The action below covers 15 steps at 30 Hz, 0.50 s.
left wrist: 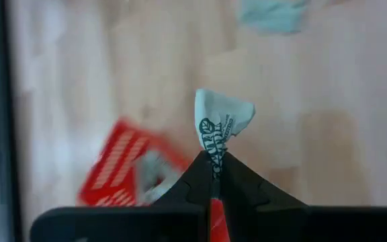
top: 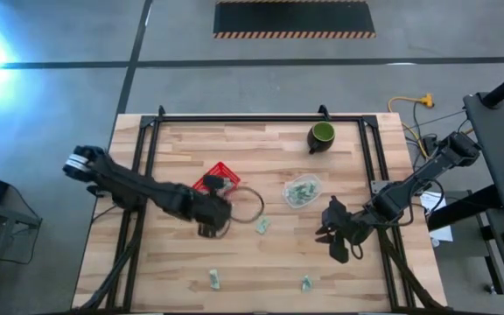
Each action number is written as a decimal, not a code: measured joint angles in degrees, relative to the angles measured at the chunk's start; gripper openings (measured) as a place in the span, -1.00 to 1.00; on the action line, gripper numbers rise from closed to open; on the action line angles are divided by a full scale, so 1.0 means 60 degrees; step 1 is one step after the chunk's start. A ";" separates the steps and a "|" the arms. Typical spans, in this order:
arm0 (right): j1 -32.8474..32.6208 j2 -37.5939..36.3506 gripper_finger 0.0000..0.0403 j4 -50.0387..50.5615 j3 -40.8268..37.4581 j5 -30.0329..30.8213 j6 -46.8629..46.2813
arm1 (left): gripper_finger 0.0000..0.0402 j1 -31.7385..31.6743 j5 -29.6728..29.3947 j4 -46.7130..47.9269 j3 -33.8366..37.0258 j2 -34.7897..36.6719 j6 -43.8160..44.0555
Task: Pick and place items into bin
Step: Put the stevia packet into the red bin
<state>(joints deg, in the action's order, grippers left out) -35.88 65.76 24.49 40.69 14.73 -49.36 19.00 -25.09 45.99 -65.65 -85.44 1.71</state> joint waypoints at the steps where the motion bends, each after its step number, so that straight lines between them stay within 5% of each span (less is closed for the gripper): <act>1: 0.0000 0.0000 -0.50 -0.0008 0.0000 0.0085 -0.0018 | -0.99 -0.0185 -0.0115 0.0125 0.0070 0.0142 0.0097; 15: -0.0158 0.0544 -0.34 -0.1584 -0.0015 -0.0955 0.0954 | -0.75 -0.2813 0.0481 0.0158 0.2088 0.0880 0.1950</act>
<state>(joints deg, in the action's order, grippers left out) -36.83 69.02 14.99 40.60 9.00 -43.63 2.12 -22.21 46.94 -53.12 -80.16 13.41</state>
